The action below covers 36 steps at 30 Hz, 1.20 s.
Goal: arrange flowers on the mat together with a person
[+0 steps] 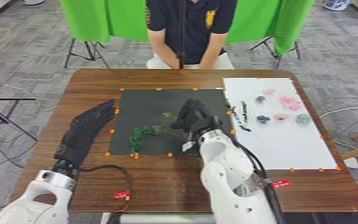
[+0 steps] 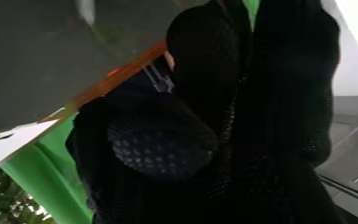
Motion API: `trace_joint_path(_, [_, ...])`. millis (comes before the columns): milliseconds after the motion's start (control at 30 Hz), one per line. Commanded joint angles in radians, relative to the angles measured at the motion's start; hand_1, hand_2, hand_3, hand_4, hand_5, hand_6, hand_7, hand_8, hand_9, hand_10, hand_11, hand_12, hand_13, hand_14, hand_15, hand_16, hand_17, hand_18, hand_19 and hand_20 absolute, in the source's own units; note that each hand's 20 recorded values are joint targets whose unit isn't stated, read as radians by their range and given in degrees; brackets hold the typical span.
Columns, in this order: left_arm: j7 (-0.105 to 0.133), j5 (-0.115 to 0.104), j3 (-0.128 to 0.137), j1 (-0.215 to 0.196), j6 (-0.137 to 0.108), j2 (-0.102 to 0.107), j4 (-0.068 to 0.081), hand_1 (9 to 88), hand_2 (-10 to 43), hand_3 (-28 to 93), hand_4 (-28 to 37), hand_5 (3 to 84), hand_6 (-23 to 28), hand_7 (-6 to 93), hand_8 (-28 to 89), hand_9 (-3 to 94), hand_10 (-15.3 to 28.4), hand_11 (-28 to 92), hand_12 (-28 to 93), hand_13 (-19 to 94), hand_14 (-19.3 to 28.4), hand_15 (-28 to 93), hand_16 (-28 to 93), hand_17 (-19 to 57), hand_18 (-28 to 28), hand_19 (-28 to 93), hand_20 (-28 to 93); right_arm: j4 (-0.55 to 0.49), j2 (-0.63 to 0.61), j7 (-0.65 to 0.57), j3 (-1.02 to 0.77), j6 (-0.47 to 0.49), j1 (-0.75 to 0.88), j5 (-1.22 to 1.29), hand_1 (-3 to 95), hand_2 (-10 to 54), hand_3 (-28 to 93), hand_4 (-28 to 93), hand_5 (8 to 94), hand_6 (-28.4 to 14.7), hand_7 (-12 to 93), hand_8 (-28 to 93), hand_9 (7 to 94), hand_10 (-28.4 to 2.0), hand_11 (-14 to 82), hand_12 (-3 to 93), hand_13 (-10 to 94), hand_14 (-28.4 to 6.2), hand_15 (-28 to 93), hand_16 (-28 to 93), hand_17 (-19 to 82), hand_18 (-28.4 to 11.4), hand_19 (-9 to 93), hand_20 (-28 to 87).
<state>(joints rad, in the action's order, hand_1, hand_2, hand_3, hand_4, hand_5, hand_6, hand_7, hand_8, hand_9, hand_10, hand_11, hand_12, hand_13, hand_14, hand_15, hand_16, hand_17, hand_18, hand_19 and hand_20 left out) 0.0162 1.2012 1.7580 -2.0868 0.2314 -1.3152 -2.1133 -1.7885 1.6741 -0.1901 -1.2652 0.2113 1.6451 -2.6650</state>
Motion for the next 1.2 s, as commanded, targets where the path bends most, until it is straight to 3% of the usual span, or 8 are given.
trace_joint_path(33, [-0.015, 0.002, -0.003, -0.003, 0.027, -0.005, 0.010, 24.3, -0.4, 59, -15.6, 38.8, 4.3, 3.6, -4, 34.4, 11.5, 8, 13, 24, 15.3, 5, 7, -2.9, 14.8, 5, 14, 0.007, 0.023, 0.003, 0.011, 0.030, 0.015, -0.010, 81.9, -9.5, -28, 41, 86.6, 0.0, 19, 10, 93.7, -9.9, 34.6, 19.7, 94, -2.1, 60, 26, 69, -12.6, 93, 60])
trace_joint_path(333, [-0.016, -0.001, 0.009, -0.010, 0.026, -0.006, 0.005, 24.5, -0.2, 59, -15.7, 38.9, 4.5, 3.4, -3, 34.5, 11.7, 8, 13, 24, 15.5, 5, 7, -2.9, 14.8, 5, 14, -0.077, -0.017, -0.022, 0.001, 0.009, 0.025, 0.038, 81.8, -9.5, -28, 40, 86.4, -0.1, 19, 10, 93.7, -9.9, 34.0, 20.0, 94, -2.2, 59, 27, 69, -12.4, 93, 59])
trace_joint_path(567, [-0.018, 0.000, 0.007, -0.012, 0.036, -0.011, 0.005, 24.3, -0.2, 58, -16.2, 40.9, 4.6, 4.8, -3, 36.5, 12.8, 8, 14, 25, 16.5, 5, 7, -2.9, 14.8, 5, 14, -0.142, -0.053, -0.072, -0.044, 0.023, 0.043, 0.080, 79.4, -6.3, -28, 54, 86.2, -0.3, 17, 9, 93.7, -10.0, 33.6, 20.1, 94, -2.0, 59, 27, 69, -12.3, 93, 59])
trace_joint_path(800, [-0.019, -0.001, 0.005, -0.003, 0.038, -0.010, 0.009, 23.9, -0.4, 59, -17.3, 41.4, 4.6, 4.7, -3, 37.0, 13.1, 8, 15, 25, 16.6, 5, 7, -2.9, 14.8, 5, 14, -0.098, -0.067, -0.147, -0.062, 0.193, 0.028, 0.053, 78.3, 1.8, -28, 58, 84.1, -0.6, 14, 7, 93.7, -10.6, 35.4, 20.8, 94, -2.3, 60, 28, 70, -12.4, 93, 59])
trace_joint_path(833, [-0.019, 0.000, 0.006, -0.002, 0.038, -0.009, 0.009, 23.9, -0.4, 59, -17.4, 41.4, 4.6, 4.7, -3, 37.0, 13.2, 8, 15, 25, 16.7, 5, 7, -3.0, 14.8, 5, 14, -0.091, -0.068, -0.155, -0.063, 0.203, 0.025, 0.047, 69.1, 1.3, -4, 42, 83.4, 0.1, 16, 3, 93.7, -10.1, 35.5, 20.1, 94, -3.6, 61, 27, 69, -11.7, 93, 60])
trace_joint_path(867, [-0.018, -0.001, 0.006, -0.005, 0.036, -0.010, 0.008, 24.0, -0.5, 59, -17.5, 41.4, 4.6, 4.7, -3, 37.1, 13.3, 8, 15, 25, 16.8, 5, 7, -3.0, 14.8, 5, 14, -0.084, -0.068, -0.159, -0.063, 0.207, 0.024, 0.038, 52.9, 0.4, 42, 7, 82.4, -0.2, 16, 4, 93.7, -10.3, 36.8, 20.6, 94, -2.9, 62, 27, 70, -12.2, 93, 60])
trace_joint_path(900, [-0.020, -0.002, 0.006, -0.003, 0.038, -0.010, 0.009, 23.9, -0.5, 60, -17.6, 41.6, 4.7, 4.6, -3, 37.2, 13.4, 8, 15, 25, 16.8, 5, 7, -3.0, 14.8, 5, 14, -0.079, -0.068, -0.163, -0.063, 0.204, 0.025, 0.033, 46.3, 0.4, 60, -8, 81.7, -0.3, 15, 4, 93.7, -10.4, 38.3, 21.0, 94, -2.6, 63, 27, 70, -12.6, 93, 60])
trace_joint_path(1200, [-0.022, -0.005, 0.011, -0.012, 0.034, -0.012, 0.005, 24.0, -0.5, 60, -18.3, 42.2, 4.6, 4.9, -3, 37.6, 13.9, 8, 15, 25, 17.0, 5, 7, -3.0, 14.9, 5, 14, -0.087, -0.081, -0.193, -0.038, 0.248, 0.026, 0.019, 42.8, 2.6, 67, -12, 80.9, -0.5, 14, 3, 93.7, -10.4, 42.7, 20.6, 94, -2.3, 66, 27, 72, -12.5, 93, 62])
